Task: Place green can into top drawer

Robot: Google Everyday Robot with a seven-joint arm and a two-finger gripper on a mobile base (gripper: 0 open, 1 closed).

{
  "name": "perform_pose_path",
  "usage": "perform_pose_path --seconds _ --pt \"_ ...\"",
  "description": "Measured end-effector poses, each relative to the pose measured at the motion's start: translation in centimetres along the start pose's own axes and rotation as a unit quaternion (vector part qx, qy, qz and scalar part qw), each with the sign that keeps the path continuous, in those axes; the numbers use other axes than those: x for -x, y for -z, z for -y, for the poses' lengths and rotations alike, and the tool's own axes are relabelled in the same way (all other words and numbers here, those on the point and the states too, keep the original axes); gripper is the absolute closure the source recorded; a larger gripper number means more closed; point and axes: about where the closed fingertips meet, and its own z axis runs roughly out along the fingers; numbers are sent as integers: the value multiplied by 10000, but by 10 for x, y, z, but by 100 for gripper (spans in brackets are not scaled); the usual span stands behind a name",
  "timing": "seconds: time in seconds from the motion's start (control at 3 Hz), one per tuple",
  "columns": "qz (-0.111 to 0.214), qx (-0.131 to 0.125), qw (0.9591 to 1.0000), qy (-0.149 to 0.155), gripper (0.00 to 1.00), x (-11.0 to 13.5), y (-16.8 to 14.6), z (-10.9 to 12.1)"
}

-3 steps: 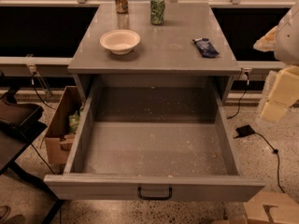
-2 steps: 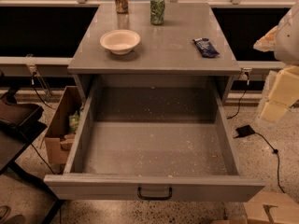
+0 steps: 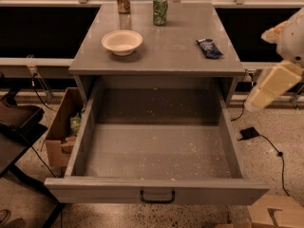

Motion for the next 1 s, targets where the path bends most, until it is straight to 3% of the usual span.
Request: perform_pose_path --seconds 0.33,0.67,1.0 --pt "963 -711 9926 -191 0 21 -25 72" --pt "1807 -1264 9749 -299 0 53 -28 138" --pt "2652 -1340 9531 -576 0 99 -40 186"
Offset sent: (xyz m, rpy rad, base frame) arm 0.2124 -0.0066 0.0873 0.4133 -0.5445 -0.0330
